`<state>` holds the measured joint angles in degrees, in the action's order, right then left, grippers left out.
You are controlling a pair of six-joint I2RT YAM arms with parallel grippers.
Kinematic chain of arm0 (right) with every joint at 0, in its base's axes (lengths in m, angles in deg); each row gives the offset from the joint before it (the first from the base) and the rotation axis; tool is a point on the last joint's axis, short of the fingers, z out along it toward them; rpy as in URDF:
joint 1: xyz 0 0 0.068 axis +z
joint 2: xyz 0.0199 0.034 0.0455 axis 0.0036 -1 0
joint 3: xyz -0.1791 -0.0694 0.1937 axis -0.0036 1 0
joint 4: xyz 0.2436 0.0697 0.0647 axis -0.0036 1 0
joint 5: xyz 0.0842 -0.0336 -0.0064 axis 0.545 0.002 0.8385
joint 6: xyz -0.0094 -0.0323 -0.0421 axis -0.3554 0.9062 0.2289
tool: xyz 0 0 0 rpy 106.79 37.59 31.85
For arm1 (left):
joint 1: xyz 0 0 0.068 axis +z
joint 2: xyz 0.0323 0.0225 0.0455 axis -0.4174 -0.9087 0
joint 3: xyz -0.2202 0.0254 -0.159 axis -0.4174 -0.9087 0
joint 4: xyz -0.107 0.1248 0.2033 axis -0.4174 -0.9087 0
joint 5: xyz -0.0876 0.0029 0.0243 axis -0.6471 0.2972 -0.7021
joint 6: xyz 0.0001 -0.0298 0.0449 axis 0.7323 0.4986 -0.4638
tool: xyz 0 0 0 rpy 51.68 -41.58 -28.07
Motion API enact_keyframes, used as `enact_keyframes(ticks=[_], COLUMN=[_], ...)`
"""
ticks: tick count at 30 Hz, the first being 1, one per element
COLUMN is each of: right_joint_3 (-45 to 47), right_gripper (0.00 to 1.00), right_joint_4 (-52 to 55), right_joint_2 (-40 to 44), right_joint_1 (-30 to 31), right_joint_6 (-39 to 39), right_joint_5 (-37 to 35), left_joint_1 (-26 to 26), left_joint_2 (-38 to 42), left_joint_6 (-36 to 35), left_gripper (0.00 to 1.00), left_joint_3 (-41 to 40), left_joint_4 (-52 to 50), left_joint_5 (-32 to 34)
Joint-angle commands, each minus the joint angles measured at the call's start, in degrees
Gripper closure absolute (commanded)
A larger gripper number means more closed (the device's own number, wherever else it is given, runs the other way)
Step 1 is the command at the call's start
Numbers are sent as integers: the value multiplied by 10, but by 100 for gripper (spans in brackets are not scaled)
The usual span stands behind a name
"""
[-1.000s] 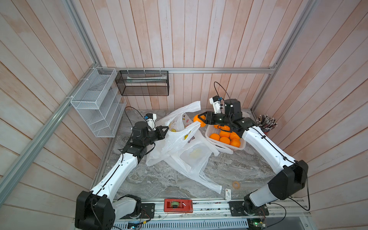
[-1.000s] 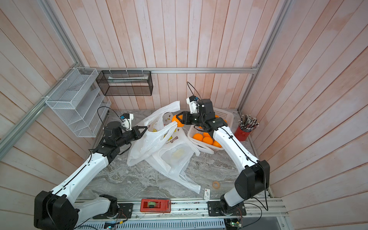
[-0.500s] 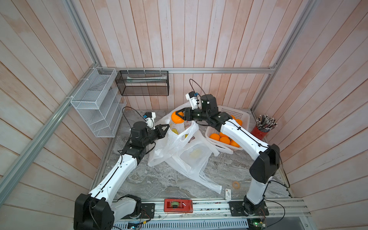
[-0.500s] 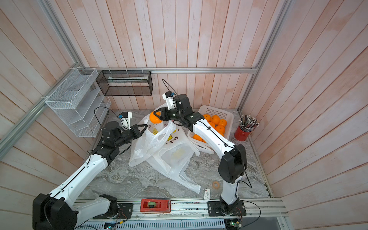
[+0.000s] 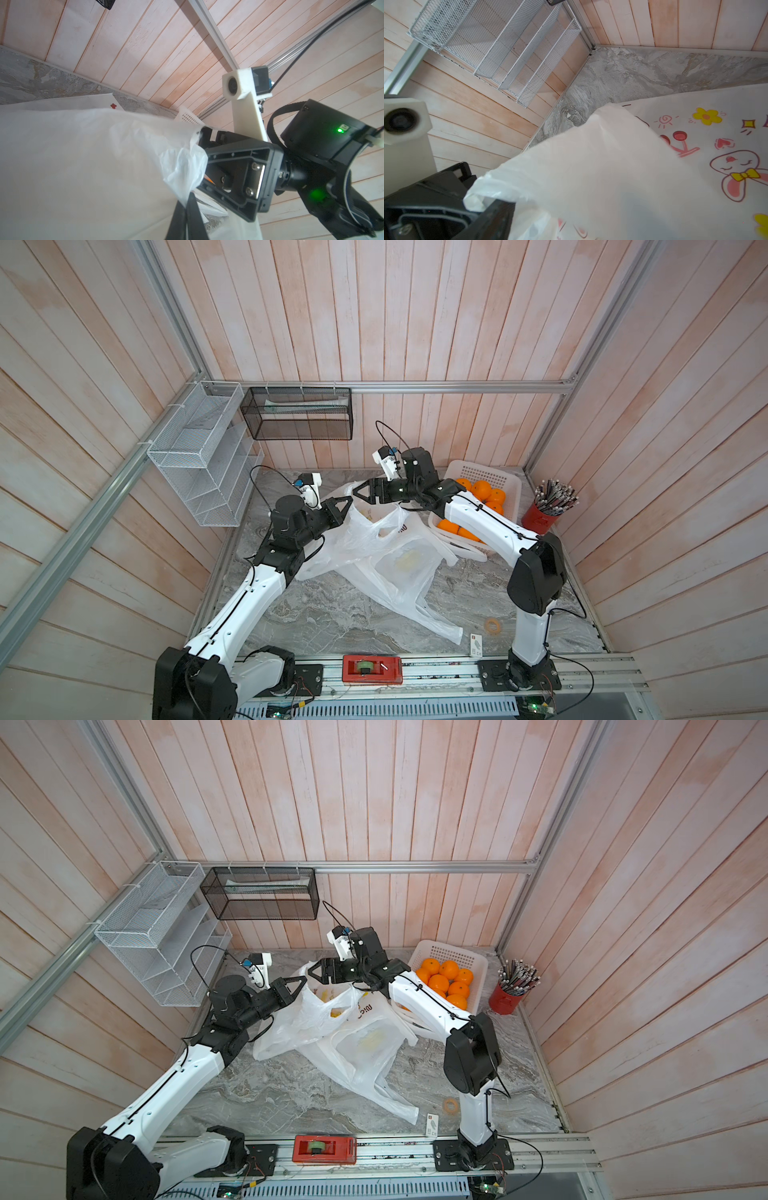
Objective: Place the oranges into plastic bags & tie knots
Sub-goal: Place the orange in the plastic bag.
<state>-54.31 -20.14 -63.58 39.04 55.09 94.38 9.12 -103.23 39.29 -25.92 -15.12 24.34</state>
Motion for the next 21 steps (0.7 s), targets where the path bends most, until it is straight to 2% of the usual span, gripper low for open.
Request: enact_keyframes(ticks=[1,6,9,15,17,21], right_joint_3=[-24,-23,-13,15,21,38], right_gripper=[15,17,25,32,37,38], right_joint_4=[14,24,23,13,11,20], right_joint_2=[24,46,63,99,112,147], right_joint_1=[2,1,1,1,1,-8], right_joint_6=[14,20,20,10,11,24], right_joint_5=[-24,-27,-11,33,44,38], left_joint_1=[-3,-2,-2,-2,-2,1], left_joint_2=[8,5,-1,-20,-26,-34], left_joint_6=[5,5,6,8,7,6], left_gripper=[100,100,100,100,100,100], left_joint_3=[-17,-25,-26,-25,-22,-21], left_joint_4=[17,15,14,20,22,22], left_joint_5=[4,1,-1,7,6,7])
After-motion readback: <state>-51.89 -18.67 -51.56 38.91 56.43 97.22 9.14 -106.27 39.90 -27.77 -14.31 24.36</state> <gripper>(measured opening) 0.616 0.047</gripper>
